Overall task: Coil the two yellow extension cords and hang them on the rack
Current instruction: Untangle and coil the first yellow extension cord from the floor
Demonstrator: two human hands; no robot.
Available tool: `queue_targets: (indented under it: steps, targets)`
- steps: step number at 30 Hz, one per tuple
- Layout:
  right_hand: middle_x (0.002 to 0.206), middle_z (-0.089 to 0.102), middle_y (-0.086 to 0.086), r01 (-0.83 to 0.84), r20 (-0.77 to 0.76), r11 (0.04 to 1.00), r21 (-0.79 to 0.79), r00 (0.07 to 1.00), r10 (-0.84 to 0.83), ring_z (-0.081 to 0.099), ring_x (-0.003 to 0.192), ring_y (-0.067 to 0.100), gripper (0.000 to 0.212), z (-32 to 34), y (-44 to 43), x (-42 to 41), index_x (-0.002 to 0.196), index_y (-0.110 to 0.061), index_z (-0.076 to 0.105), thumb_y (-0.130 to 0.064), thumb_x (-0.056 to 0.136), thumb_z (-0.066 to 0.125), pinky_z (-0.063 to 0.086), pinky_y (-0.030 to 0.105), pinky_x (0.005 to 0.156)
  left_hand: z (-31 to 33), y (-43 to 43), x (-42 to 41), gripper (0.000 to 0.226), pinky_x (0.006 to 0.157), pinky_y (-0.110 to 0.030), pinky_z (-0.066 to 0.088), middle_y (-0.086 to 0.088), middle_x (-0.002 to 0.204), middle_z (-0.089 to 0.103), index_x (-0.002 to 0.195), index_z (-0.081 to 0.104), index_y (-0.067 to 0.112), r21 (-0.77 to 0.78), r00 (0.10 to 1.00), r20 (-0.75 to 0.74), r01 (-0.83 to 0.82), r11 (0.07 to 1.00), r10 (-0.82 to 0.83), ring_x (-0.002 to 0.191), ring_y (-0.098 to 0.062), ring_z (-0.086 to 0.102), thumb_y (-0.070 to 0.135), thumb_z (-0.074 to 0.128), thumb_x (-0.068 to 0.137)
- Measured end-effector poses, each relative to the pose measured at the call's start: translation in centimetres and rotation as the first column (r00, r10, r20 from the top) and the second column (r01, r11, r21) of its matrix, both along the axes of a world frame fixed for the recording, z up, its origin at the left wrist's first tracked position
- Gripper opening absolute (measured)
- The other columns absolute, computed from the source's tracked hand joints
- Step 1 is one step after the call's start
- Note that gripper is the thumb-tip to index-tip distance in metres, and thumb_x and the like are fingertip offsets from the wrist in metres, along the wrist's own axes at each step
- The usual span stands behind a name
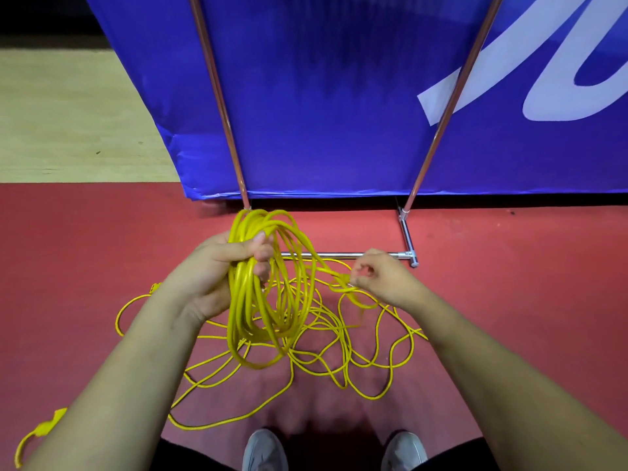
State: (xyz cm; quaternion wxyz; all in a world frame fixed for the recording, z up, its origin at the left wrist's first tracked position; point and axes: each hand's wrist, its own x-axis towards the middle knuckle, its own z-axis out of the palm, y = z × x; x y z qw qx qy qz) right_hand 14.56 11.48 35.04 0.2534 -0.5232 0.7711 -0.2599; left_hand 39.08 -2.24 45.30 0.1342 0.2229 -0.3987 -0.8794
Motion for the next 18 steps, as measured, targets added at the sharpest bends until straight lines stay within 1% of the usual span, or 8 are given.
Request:
queue_targets:
  steps: [2,6,9,11,13,15,17,18]
  targets:
    - [0.068,0.057,-0.011,0.077,0.101,0.994,0.078,0.991,-0.085,0.051,0.057,-0.005,0.020,-1.2,1.1,-1.0,0.073,-0.016,0.065,0.001,0.082,0.065,0.038,0.019,0.064,0.3,-0.6,0.6,0.055,0.048,-0.020,0.044,0.001,0.059,0.050,0.089,0.058,0.006,-0.014,1.000,-0.013,-0.018,1.000,0.018,0.045,-0.011,0.047,0.024,0.092,0.049]
    - [0.071,0.060,0.002,0.203,0.467,0.975,0.086,0.857,-0.220,0.053,0.056,0.003,0.004,-1.9,1.2,-0.3,0.090,-0.010,0.062,-0.009,0.089,0.065,0.040,0.019,0.056,0.4,-0.7,1.1,0.059,0.047,-0.021,0.043,-0.001,0.060,0.050,0.091,0.052,0.007,-0.081,0.999,0.020,0.045,0.996,-0.043,0.046,-0.012,0.047,0.026,0.092,0.051]
    - [0.095,0.064,-0.005,0.130,0.556,0.991,0.029,0.822,-0.124,0.054,0.063,-0.001,0.033,-1.7,-0.3,2.5,0.114,-0.015,0.060,-0.009,0.084,0.073,0.046,0.016,0.064,0.6,-0.4,0.9,0.057,0.046,-0.020,0.042,-0.001,0.060,0.049,0.090,0.052,0.007,-0.093,0.996,0.024,0.089,0.992,-0.087,0.045,-0.012,0.046,0.026,0.091,0.053]
    - [0.098,0.064,-0.006,0.045,0.580,0.997,0.064,0.812,-0.074,0.058,0.075,-0.001,0.048,-1.6,-1.2,4.1,0.127,-0.019,0.056,-0.010,0.084,0.074,0.048,0.014,0.073,0.6,-0.4,0.9,0.050,0.046,-0.020,0.042,-0.001,0.058,0.049,0.086,0.059,0.007,-0.083,0.996,0.014,0.092,0.992,-0.091,0.045,-0.012,0.046,0.025,0.091,0.052]
    - [0.093,0.063,-0.004,-0.034,0.559,0.995,0.097,0.829,-0.026,0.057,0.081,0.007,0.036,-2.0,-1.7,4.8,0.120,-0.013,0.062,-0.012,0.085,0.073,0.049,0.024,0.075,0.5,-0.4,1.0,0.043,0.046,-0.020,0.041,-0.002,0.058,0.049,0.081,0.065,0.008,-0.088,0.996,-0.001,0.092,0.992,-0.092,0.044,-0.012,0.045,0.025,0.091,0.053]
    - [0.071,0.055,-0.005,-0.070,0.533,0.988,0.139,0.846,-0.015,0.049,0.062,0.002,0.014,-2.5,-1.6,4.8,0.095,-0.001,0.066,-0.014,0.089,0.069,0.041,0.019,0.059,0.3,-0.4,1.2,0.040,0.047,-0.020,0.040,-0.001,0.058,0.049,0.081,0.066,0.009,-0.096,0.995,-0.009,0.096,0.991,-0.098,0.044,-0.012,0.045,0.026,0.091,0.054]
    - [0.054,0.049,-0.011,-0.076,0.530,0.979,0.189,0.847,-0.037,0.042,0.044,-0.003,0.025,-2.4,-1.2,4.6,0.072,-0.004,0.057,-0.016,0.093,0.065,0.032,0.014,0.044,0.2,-0.5,1.3,0.042,0.047,-0.020,0.041,-0.001,0.058,0.050,0.083,0.064,0.009,-0.092,0.996,-0.004,0.090,0.992,-0.091,0.044,-0.011,0.046,0.026,0.090,0.055]
    - [0.050,0.053,-0.012,-0.066,0.539,0.980,0.190,0.841,-0.048,0.046,0.041,-0.004,0.028,-2.4,-1.0,4.4,0.068,-0.009,0.053,-0.015,0.094,0.063,0.032,0.014,0.041,0.2,-0.6,1.3,0.045,0.047,-0.020,0.042,0.000,0.059,0.050,0.085,0.062,0.008,-0.087,0.997,0.004,0.078,0.993,-0.078,0.045,-0.011,0.046,0.025,0.090,0.055]
